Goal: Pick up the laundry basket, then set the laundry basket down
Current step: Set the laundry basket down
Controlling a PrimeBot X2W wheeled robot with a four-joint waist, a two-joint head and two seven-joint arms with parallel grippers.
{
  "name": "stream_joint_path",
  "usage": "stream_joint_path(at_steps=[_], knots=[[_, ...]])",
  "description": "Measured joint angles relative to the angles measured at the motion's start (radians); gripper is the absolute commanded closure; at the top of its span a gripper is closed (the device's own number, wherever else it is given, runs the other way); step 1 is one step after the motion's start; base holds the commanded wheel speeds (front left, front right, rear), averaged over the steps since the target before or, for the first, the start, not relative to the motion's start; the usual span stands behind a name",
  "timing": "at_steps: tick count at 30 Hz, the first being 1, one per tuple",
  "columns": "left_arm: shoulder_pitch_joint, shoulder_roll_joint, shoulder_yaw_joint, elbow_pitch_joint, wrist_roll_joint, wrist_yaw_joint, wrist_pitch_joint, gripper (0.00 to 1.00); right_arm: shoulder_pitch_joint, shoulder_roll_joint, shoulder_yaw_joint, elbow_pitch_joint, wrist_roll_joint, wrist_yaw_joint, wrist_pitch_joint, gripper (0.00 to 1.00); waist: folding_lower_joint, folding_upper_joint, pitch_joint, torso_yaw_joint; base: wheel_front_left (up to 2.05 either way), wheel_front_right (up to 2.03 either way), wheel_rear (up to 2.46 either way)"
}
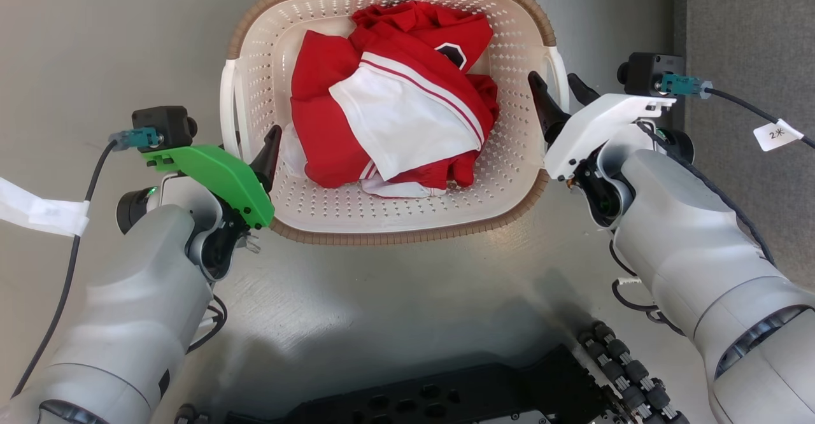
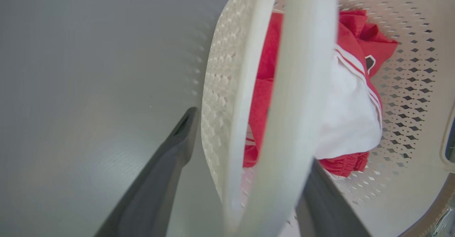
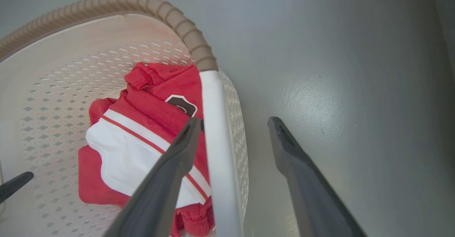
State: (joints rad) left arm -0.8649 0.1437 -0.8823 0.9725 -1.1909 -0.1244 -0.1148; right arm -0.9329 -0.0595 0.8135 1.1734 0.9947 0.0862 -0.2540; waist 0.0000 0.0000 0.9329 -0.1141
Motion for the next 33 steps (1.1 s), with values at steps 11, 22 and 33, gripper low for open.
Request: stream_joint_path(at_steps=[11,22,33], knots=[[-0.007,0.016,-0.025,0.012,0.005,0.0,-0.044,0.0,0.013,0.0,0.011,-0.009,-0.001,0.0,0.0,0.0,0.0,0.0,-0.037,0.003,0.0,0.0,0.0],[0.007,0.033,-0.054,0.023,0.011,0.0,-0.076,0.0,0.046,0.001,-0.014,-0.04,0.0,-0.008,0.0,0.0,0.0,0.0,-0.126,-0.007,0.0,0.0,0.0],[0.069,0.033,-0.075,-0.003,0.014,0.0,-0.116,0.0,0.084,-0.001,-0.084,-0.093,-0.044,-0.01,0.0,0.0,0.0,0.0,-0.263,-0.018,0.0,0.0,0.0]])
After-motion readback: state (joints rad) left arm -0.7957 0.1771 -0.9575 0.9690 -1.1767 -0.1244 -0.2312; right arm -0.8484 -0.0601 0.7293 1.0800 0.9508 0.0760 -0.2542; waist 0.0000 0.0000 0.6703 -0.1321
